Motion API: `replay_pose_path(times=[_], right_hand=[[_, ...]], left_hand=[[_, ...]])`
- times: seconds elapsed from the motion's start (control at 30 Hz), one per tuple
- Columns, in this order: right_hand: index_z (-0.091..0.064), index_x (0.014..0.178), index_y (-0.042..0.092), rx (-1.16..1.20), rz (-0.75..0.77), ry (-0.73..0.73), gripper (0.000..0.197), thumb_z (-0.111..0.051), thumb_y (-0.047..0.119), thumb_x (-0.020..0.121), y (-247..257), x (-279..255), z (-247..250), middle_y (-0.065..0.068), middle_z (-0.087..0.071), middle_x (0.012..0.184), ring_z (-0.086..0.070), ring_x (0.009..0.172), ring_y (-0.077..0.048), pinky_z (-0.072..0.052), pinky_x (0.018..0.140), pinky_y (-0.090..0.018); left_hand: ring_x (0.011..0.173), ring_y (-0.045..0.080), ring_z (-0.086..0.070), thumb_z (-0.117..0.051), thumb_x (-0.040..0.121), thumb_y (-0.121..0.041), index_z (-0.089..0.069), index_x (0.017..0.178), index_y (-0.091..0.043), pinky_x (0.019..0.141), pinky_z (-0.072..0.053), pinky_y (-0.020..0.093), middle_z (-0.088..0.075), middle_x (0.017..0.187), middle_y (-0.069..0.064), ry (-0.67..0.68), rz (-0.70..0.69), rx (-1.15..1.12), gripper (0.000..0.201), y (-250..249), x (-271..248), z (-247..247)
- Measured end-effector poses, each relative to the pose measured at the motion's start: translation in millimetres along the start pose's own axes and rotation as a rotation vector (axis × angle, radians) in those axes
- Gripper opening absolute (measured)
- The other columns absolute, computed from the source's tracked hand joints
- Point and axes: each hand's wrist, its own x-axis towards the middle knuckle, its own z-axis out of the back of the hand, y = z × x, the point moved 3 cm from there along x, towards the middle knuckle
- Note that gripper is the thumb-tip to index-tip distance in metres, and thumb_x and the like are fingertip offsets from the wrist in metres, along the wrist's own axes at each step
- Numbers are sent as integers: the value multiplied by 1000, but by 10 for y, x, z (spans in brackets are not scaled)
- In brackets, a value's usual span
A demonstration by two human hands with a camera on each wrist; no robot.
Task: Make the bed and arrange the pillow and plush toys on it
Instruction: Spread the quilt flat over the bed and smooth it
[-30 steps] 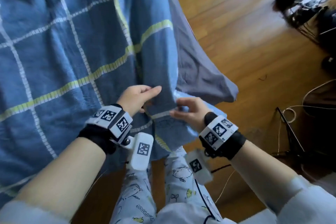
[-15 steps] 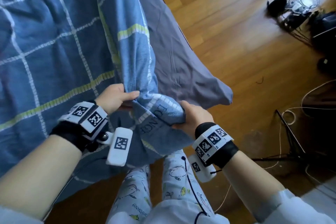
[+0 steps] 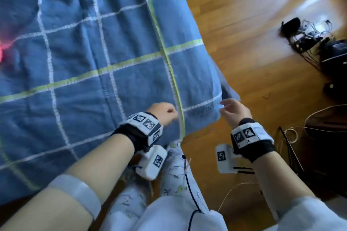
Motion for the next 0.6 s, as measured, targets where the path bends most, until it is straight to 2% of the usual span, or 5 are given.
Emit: replay_pose_path(times=[0.07, 0.13, 0.23, 0.33, 0.6], right_hand=[[-60, 113, 18, -118, 100, 104, 25, -55, 19, 89, 312, -161, -288, -8, -66, 100, -61, 90, -25, -39, 57, -19], [-59, 114, 21, -287, 196, 234, 25, -52, 24, 90, 640, -356, -661, -9, -65, 111, -61, 101, -27, -45, 70, -23], [-61, 107, 22, -479, 323, 360, 22, -51, 29, 89, 1141, -797, -1316, -9, -64, 113, -61, 106, -29, -48, 86, -31], [-62, 105, 20, -676, 475, 441, 21, -51, 29, 89, 1623, -1366, -2033, -10, -65, 112, -61, 104, -29, -49, 86, -32], [-62, 105, 16, -962, 966, 533, 23, -52, 32, 91, 3058, -3413, -4030, -11, -62, 112, -58, 104, -26, -46, 88, -30]], left_hand=[[93, 25, -62, -50, 90, -28, -58, 70, -21, 84, -47, 31, -68, 87, 6, -17, 71, 174, 23, 355, -222, 88], [101, 26, -60, -48, 91, -33, -54, 64, -19, 85, -45, 31, -67, 94, 9, -56, 122, 211, 31, 722, -472, 162], [95, 26, -59, -46, 92, -34, -51, 61, -18, 76, -44, 29, -60, 76, 5, -143, 177, 132, 36, 1306, -938, 239], [80, 22, -51, -45, 93, -35, -44, 56, -18, 58, -32, 26, -47, 59, -3, -226, 248, -1, 41, 1979, -1565, 257], [81, 21, -51, -44, 95, -35, -49, 64, -16, 69, -33, 26, -53, 74, 7, -612, 503, -387, 37, 4125, -4090, 301]])
